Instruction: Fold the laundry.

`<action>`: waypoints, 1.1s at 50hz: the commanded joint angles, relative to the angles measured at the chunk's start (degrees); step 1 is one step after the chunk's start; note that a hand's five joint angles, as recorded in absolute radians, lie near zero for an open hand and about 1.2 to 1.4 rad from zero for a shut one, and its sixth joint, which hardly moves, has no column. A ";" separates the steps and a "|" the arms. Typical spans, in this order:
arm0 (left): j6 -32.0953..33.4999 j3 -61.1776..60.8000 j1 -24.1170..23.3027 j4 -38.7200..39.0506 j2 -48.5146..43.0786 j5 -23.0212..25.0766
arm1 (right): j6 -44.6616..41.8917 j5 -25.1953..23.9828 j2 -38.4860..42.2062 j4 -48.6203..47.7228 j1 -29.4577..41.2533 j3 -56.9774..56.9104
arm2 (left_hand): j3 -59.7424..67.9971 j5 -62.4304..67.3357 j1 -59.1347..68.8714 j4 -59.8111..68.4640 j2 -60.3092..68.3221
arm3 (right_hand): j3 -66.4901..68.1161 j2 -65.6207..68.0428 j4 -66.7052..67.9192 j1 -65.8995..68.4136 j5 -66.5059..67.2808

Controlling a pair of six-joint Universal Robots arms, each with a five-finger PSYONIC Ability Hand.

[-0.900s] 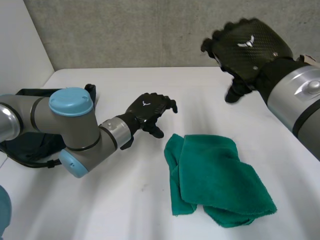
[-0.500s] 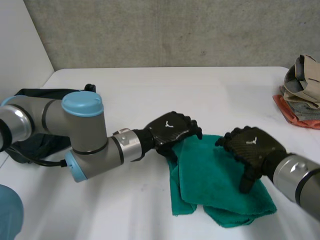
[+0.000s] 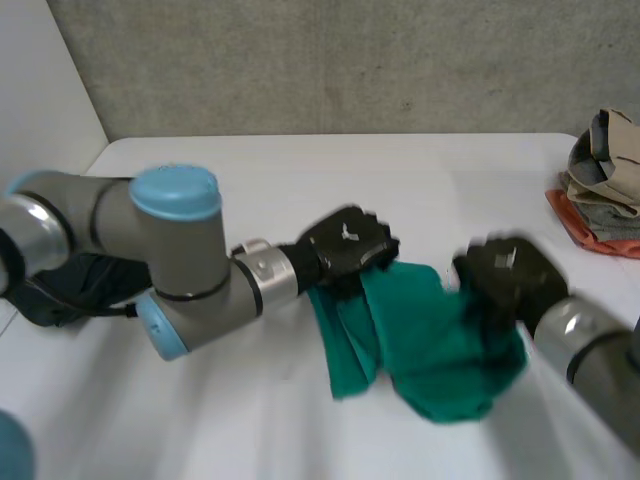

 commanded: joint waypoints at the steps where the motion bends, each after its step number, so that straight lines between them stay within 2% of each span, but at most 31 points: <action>1: -0.08 -4.49 2.32 4.44 11.09 -9.67 | -2.02 -1.78 -3.51 -8.75 4.66 -13.93 | 12.26 14.20 15.91 11.42 11.67 | 12.13 12.63 11.45 17.16 12.62; 3: -0.25 -7.21 3.20 5.67 14.68 -12.21 | -2.54 -4.23 -0.02 -13.91 7.20 -17.79 | 12.26 14.20 15.91 11.42 11.67 | 12.13 12.63 11.45 17.16 12.62; 6: -0.69 -10.55 3.64 6.29 17.59 -13.11 | -3.07 -6.44 4.30 -17.46 9.41 -21.75 | 12.26 14.20 15.91 11.42 11.67 | 12.13 12.63 11.45 17.16 12.62; 13: -3.59 -21.10 3.73 5.86 20.68 -12.58 | -2.81 -9.08 19.33 -14.83 15.21 -30.20 | 11.78 13.71 15.43 10.93 11.18 | 12.13 12.63 11.45 17.16 12.62; 17: -8.15 -25.24 2.86 5.51 19.19 -16.09 | -2.28 -8.47 26.98 -15.18 16.36 -32.57 | 7.42 9.35 11.07 6.57 6.83 | 12.13 12.63 11.45 17.16 12.62; 18: -10.08 -26.29 2.50 5.16 18.49 -18.53 | -2.02 -7.86 29.51 -15.61 16.45 -33.27 | 4.41 6.34 8.05 3.56 3.81 | 11.11 11.61 10.43 16.14 11.60; 21: -12.20 -27.53 2.15 4.36 17.96 -22.59 | -1.58 -6.36 32.34 -16.06 16.45 -34.07 | -5.67 -3.74 -2.02 -6.52 -6.27 | -24.76 -24.26 -25.44 -19.73 -24.27; 22: -13.16 -27.96 2.06 3.58 18.13 -25.21 | -1.23 -4.79 32.96 -16.15 16.27 -34.42 | -16.04 -14.11 -12.39 -16.89 -16.64 | -46.54 -46.05 -47.23 -41.52 -46.06; 25: -13.79 -28.06 2.24 1.64 19.09 -29.09 | -0.27 -0.93 32.44 -16.23 15.57 -34.86 | -24.87 -22.93 -21.22 -25.71 -25.46 | -56.65 -56.16 -57.34 -51.63 -56.17; 26: -14.05 -27.97 2.41 -0.10 20.14 -31.54 | 0.17 0.22 31.92 -16.15 15.31 -34.95 | -30.22 -28.29 -26.57 -31.07 -30.82 | -57.87 -57.37 -58.55 -52.84 -57.38; 30: -14.40 -27.79 3.64 -3.81 24.36 -34.82 | 4.39 4.01 26.74 -15.10 13.55 -34.51 | -37.50 -35.57 -33.86 -38.35 -38.10 | -57.87 -57.37 -58.55 -52.84 -57.38; 32: -14.40 -27.88 4.34 -4.69 26.38 -34.47 | 6.76 4.10 24.36 -14.04 12.59 -33.90 | -38.68 -36.75 -35.03 -39.53 -39.28 | -57.87 -57.37 -58.55 -52.84 -57.38; 36: -15.02 -28.32 6.45 -5.66 31.04 -30.35 | 12.21 3.22 19.00 -9.83 10.04 -32.23 | -40.20 -38.26 -36.55 -41.05 -40.79 | -57.87 -57.37 -58.55 -52.84 -57.38; 43: -18.01 -27.79 11.99 -8.20 34.22 -17.52 | 20.91 4.10 14.16 5.63 5.55 -28.98 | -40.71 -38.77 -37.06 -41.55 -41.30 | -57.87 -57.37 -58.55 -52.84 -57.38; 44: -18.27 -27.18 13.12 -8.90 33.52 -14.46 | 23.27 4.27 13.98 9.57 4.77 -28.02 | -40.37 -38.44 -36.72 -41.22 -40.97 | -57.87 -57.37 -58.55 -52.84 -57.38; 48: -17.49 -24.64 15.15 -10.14 29.31 -8.38 | 29.60 3.31 13.89 15.57 4.06 -23.46 | -37.85 -35.92 -34.20 -38.70 -38.45 | -56.19 -55.70 -56.88 -51.17 -55.71; 55: -14.67 -19.19 15.34 -15.84 18.94 -6.08 | 34.98 -0.47 14.15 10.06 5.54 -15.28 | -37.51 -35.57 -33.86 -38.35 -38.10 | -49.81 -49.32 -50.50 -44.79 -49.33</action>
